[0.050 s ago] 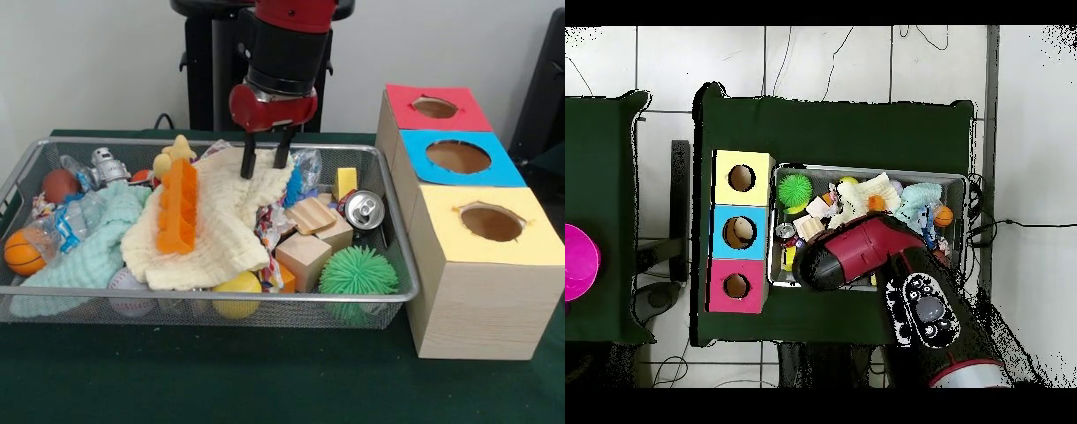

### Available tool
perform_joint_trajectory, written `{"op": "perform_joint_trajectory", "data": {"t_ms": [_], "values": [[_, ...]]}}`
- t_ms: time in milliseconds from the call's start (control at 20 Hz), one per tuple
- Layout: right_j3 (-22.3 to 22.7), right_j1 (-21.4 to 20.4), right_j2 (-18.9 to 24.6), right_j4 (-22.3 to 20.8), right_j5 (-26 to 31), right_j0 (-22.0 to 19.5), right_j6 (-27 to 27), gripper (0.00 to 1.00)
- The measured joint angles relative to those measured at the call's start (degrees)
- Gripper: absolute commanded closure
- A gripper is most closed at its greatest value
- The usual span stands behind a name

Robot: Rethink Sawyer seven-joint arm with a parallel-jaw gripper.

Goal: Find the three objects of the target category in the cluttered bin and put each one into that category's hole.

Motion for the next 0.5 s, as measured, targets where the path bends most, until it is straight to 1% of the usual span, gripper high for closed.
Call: {"op": "perform_joint_trajectory", "data": {"t_ms": [300, 500], "values": [[0.23, -1.69, 0.14, 1.67, 0.05, 1.23, 0.00, 0.00], [0.31, -3.25, 0.13, 3.85, 0.41, 2.35, 0.00, 0.00]]}}
